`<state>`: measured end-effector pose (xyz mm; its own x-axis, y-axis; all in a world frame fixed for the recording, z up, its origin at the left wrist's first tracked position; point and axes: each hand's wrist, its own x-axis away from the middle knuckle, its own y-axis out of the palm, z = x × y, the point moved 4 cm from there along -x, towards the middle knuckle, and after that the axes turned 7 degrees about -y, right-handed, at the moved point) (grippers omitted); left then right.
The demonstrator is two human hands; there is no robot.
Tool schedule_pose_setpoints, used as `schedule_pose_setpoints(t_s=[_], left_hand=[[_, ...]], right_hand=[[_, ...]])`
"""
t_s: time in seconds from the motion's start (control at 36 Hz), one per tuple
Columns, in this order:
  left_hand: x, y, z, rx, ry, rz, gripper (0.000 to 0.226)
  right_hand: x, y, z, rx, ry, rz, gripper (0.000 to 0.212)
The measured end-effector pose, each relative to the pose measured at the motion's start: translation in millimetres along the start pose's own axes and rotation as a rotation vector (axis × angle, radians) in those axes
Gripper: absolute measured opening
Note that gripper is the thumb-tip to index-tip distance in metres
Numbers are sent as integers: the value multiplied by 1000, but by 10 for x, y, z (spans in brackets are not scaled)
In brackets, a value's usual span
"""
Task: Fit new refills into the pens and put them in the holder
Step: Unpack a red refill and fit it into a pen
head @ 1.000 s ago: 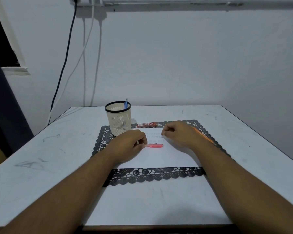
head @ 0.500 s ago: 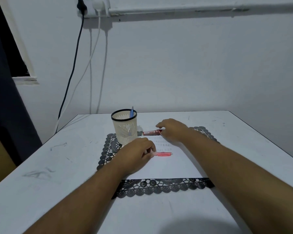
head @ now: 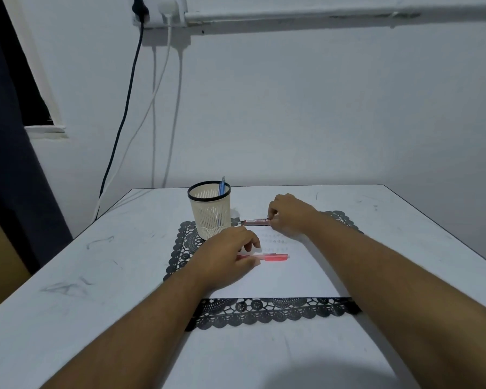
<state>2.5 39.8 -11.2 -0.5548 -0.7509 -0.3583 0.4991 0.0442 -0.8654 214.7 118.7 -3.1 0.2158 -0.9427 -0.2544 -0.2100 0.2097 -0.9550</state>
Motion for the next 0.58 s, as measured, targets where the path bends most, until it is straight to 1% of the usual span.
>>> schedule_pose_setpoints(t_s=[0.08,0.22,0.31,0.39,0.5,0.58], left_hand=[[18,-14,18,-9,-2,2,22],[25,-34,49,1,-4,7,24],[24,-35,46,-4,0,6,24],[23,-34,42,-6,-5,1,24],[25,-40,57,-10,-8,-3,24],[21,-50,48,-6,-11,6,24]], right_hand=[[40,-30,4,-26,16,-7,11],[87,-64,54,-46,30,30,11],[93,-53,98,-41,30,-22,6],[77,-46,117,-27,19,-81,12],[69,-68,128,-37,26,-80,3],[102,-89,122,-58,45,-55,5]])
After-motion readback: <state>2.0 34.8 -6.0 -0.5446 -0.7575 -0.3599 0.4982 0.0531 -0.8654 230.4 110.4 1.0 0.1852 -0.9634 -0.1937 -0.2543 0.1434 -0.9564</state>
